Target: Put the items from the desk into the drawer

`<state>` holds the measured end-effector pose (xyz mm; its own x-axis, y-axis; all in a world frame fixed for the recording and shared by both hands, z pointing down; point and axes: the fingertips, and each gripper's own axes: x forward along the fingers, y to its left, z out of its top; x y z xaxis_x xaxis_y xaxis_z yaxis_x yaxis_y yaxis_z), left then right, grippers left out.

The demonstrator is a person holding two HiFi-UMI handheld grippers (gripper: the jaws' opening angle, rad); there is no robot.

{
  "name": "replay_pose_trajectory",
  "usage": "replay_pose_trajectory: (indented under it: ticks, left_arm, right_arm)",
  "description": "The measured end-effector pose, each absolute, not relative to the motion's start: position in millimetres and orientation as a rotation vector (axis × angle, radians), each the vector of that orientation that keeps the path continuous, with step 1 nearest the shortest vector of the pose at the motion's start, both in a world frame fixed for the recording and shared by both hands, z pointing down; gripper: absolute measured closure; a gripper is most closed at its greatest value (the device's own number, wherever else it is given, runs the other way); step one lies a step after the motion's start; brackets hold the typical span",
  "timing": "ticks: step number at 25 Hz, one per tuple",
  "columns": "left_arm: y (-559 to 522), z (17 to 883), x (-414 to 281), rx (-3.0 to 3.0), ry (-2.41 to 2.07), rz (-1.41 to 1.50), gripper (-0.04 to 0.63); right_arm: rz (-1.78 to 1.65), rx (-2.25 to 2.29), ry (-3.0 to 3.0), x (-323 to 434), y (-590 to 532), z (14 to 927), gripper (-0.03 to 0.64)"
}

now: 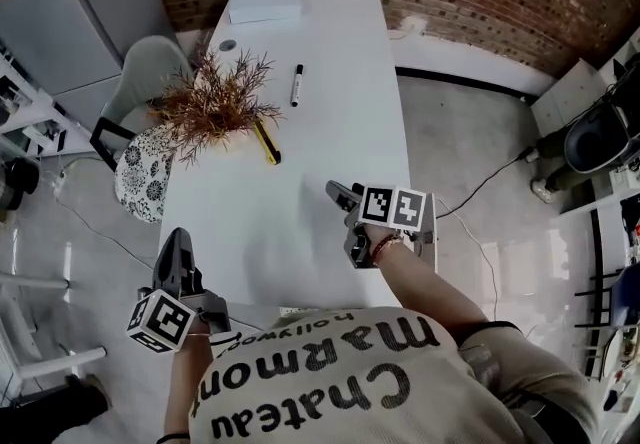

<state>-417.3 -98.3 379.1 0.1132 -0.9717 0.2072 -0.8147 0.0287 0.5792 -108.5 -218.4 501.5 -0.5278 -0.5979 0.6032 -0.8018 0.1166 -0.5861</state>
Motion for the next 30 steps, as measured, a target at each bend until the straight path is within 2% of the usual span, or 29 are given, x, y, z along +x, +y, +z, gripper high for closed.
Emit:
replay_pose_trajectory:
  ticks: [11,13,16,17,19,30]
  left_arm:
    - [-73.5,413.3,-489.4,1.698,-1.748,-0.395,0.594]
    - [-67.3,418.6,-495.1,1.680,-1.742,-0.409,0.594]
    - [-58.6,423.4,-499.2,1.654,-1.741,-0.408,0.594]
    - [-55.8,425.3,-500.2,1.644,-1.742,-0.408,0.594]
    - [-49.9,428.7,-503.2,1.621,-1.748,-0.414,0.594]
    - [-23.0,440.5,-518.8,1.535,-1.790,-0.405,0.594]
  right_arm:
    - [1.296,1.198,-2.120,-224.3,-208.0,537.5,0.302]
    - [1.256,1.192,-2.102,-231.5,-213.6,541.1,0.295]
    - [1.183,1.186,-2.049,-234.6,-222.6,544.5,0.323]
    - [1.150,1.184,-2.041,-235.9,-225.8,543.9,0.318]
    - [1.053,1.183,-2.053,-239.8,-235.0,539.4,0.266]
    - [0.808,1.137,-2.060,-266.3,-304.9,537.1,0.290]
